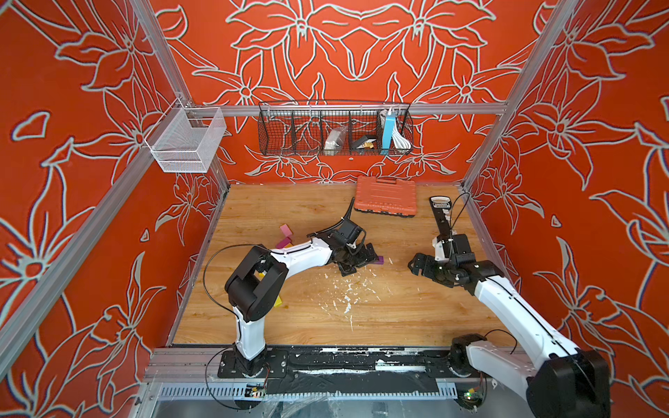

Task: Assemble the letter c with building blocks
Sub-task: Assemble the building block at the center of the board.

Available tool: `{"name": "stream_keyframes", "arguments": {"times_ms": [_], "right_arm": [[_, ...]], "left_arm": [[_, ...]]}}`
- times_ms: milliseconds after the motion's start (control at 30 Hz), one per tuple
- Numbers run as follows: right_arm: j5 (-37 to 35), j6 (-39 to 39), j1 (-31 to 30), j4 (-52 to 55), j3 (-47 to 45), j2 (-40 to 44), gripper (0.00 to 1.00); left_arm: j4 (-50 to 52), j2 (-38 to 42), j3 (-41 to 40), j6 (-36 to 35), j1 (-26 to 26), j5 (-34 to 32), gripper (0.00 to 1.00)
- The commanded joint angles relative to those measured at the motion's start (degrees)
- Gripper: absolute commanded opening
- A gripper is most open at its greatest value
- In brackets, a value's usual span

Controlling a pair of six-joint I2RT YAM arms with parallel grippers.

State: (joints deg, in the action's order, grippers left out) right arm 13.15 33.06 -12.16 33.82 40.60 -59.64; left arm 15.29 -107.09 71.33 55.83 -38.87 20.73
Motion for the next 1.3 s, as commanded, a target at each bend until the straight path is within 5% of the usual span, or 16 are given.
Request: {"name": "stream_keyframes", "arguments": {"times_ms": [0, 1267], "right_arm": [[-0.58, -0.36, 0.06, 0.17, 0.43, -0.22, 0.98], [-1.28, -0.36, 0.03, 0.06, 0.78, -0.88, 0.98]], "left_arm": [[1.29, -1.82, 1.81, 0.67, -0.28, -0.88, 0.98], [10.91, -3.92, 6.81, -9.79, 5.52, -4.11, 0.98]]}}
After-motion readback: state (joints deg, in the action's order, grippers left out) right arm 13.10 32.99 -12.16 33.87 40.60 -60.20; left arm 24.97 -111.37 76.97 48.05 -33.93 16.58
